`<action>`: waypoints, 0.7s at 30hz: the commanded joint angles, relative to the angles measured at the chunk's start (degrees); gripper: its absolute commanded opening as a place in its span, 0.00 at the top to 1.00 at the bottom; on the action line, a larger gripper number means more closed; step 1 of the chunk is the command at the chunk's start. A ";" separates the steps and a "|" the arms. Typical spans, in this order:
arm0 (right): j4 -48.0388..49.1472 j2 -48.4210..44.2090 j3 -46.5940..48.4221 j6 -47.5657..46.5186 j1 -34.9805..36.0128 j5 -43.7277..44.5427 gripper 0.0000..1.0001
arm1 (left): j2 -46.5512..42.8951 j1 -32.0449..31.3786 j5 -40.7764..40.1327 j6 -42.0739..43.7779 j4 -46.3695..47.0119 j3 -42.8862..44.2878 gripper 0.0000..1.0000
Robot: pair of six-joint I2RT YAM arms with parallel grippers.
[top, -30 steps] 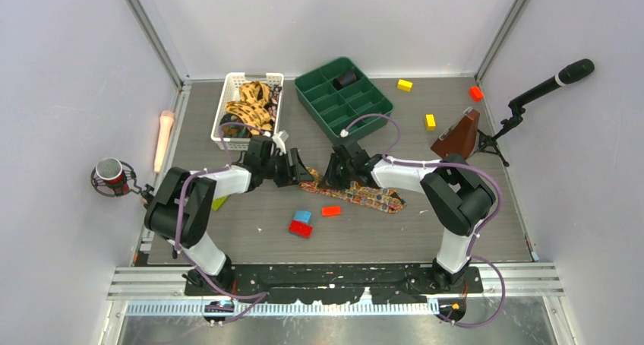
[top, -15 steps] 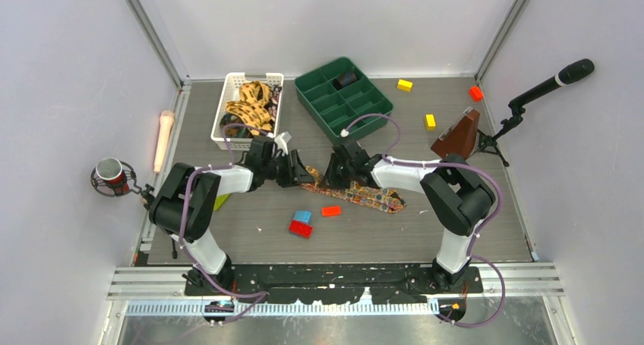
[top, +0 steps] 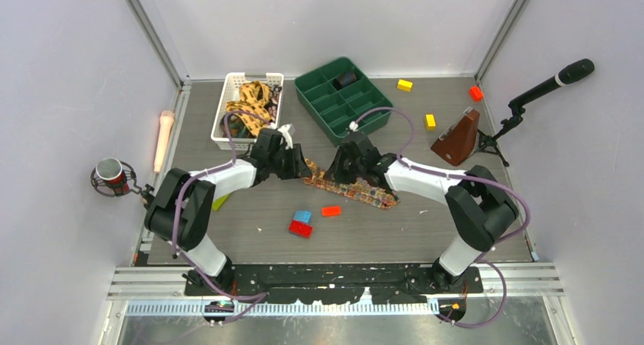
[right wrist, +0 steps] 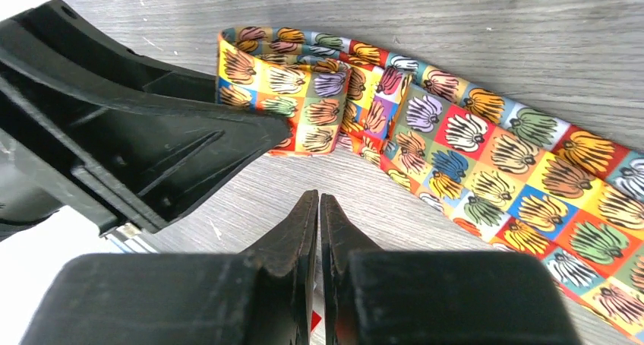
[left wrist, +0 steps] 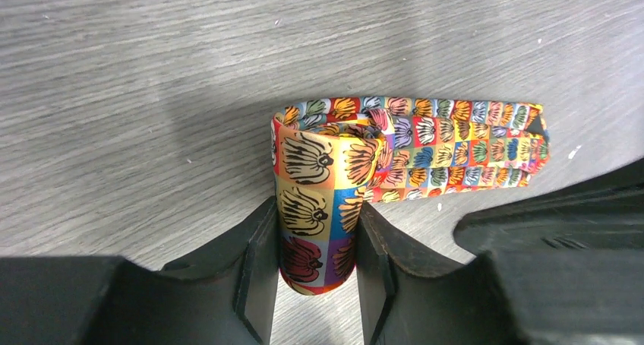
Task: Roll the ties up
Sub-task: Roll the tie at the center of the board.
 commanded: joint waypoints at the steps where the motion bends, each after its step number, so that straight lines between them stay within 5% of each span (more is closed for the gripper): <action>1: -0.12 -5.71 -1.03 -0.60 -1.29 2.42 0.89 | -1.91 -3.06 -9.80 4.35 -6.10 4.10 0.61; 7: -2.29 -10.42 -2.42 -1.55 -3.28 4.16 0.89 | -1.78 -8.19 -22.98 7.80 -11.47 7.83 0.61; 21: -12.99 -23.90 -7.17 -7.57 -7.29 10.64 0.87 | 3.72 -15.82 -39.87 15.18 -19.21 17.10 0.62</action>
